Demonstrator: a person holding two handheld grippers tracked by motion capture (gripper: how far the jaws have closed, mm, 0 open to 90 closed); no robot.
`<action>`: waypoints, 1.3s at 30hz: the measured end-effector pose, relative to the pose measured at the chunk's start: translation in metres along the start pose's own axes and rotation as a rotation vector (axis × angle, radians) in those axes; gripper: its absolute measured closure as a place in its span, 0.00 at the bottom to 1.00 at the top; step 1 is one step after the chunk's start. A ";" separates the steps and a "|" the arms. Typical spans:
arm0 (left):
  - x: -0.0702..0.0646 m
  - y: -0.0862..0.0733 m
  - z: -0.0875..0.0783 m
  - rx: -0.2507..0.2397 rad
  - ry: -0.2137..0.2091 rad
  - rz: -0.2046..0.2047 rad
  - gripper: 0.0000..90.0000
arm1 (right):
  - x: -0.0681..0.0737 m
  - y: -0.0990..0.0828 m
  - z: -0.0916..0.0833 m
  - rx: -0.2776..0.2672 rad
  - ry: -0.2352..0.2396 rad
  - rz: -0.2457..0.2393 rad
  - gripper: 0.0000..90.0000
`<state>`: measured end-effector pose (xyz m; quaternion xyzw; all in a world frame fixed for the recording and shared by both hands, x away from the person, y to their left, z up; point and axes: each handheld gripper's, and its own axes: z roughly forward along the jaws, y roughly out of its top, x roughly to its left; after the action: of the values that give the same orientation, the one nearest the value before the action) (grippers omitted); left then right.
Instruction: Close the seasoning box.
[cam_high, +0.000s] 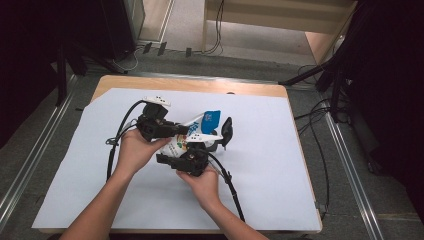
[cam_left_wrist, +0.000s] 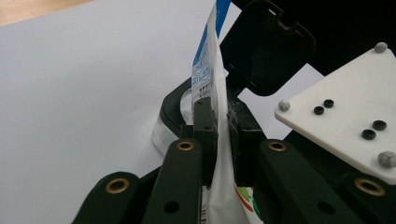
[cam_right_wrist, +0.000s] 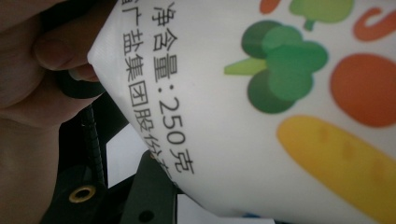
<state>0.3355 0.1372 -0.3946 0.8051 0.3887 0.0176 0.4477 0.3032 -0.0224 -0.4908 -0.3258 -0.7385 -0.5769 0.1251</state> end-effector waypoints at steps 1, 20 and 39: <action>0.000 0.000 -0.001 -0.002 0.005 0.017 0.96 | 0.000 0.000 0.000 -0.002 0.001 -0.004 0.79; 0.000 0.001 -0.005 0.011 0.012 0.002 1.00 | 0.006 -0.001 0.001 0.022 -0.077 -0.069 0.65; -0.002 0.001 -0.001 -0.004 0.002 0.009 0.97 | 0.004 0.000 -0.001 0.004 -0.016 -0.010 0.79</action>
<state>0.3339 0.1364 -0.3923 0.8061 0.3852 0.0211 0.4488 0.2995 -0.0220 -0.4884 -0.3264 -0.7422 -0.5734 0.1173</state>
